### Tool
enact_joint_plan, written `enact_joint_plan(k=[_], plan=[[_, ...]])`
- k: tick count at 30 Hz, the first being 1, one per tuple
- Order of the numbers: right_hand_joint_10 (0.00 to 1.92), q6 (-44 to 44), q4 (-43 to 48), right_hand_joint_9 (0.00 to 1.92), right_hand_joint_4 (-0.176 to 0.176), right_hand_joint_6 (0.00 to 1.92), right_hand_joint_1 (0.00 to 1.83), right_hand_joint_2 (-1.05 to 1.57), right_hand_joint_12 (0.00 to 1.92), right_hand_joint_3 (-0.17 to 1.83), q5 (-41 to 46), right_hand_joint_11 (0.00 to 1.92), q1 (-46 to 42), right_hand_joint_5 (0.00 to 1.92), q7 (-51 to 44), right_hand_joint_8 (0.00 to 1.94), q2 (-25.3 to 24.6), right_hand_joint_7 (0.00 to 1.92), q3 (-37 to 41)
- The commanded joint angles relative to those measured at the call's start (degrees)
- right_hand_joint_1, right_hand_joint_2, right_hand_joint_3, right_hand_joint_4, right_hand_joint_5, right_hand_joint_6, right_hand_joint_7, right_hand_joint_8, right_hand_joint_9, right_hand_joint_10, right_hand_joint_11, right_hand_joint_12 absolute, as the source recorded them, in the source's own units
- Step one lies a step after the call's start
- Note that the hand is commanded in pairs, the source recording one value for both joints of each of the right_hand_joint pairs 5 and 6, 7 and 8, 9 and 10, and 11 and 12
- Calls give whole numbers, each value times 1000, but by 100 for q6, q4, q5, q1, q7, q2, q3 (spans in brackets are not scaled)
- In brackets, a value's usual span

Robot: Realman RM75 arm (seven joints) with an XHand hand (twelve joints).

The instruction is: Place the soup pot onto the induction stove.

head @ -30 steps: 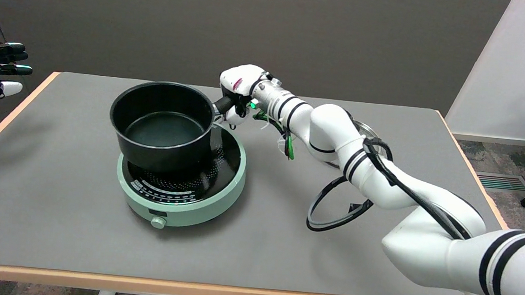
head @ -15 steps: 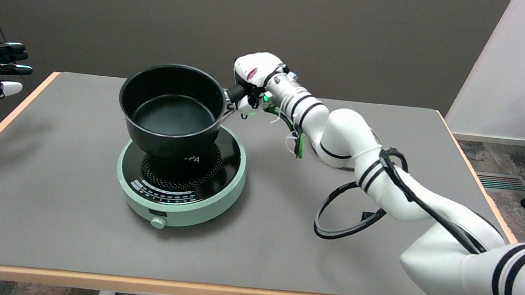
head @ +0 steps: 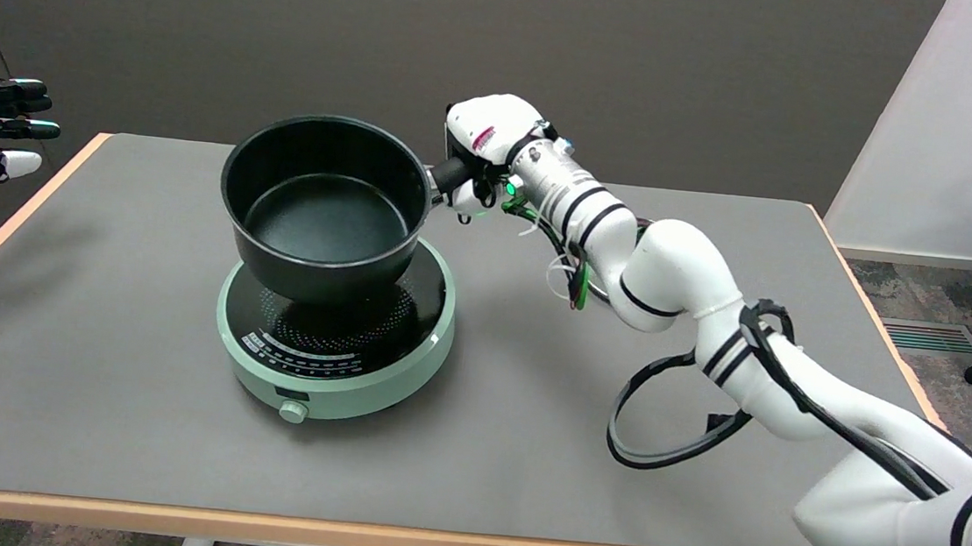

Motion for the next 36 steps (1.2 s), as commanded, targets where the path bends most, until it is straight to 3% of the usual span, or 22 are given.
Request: enact_joint_plan(k=[1, 16, 36], plan=[[1758, 278, 764, 1758, -98, 1758, 1216, 772, 1758, 1243, 1003, 1758, -448, 1758, -434, 1758, 354, 1758, -216], [1756, 648, 167, 1756, -99, 1756, 1215, 780, 1756, 1242, 1041, 1756, -294, 1756, -805, 1756, -219, 1756, -226], [1732, 1430, 297, 1732, -104, 1732, 1212, 761, 1732, 1268, -21, 1732, -478, 1732, -963, 1732, -505, 1732, -122]])
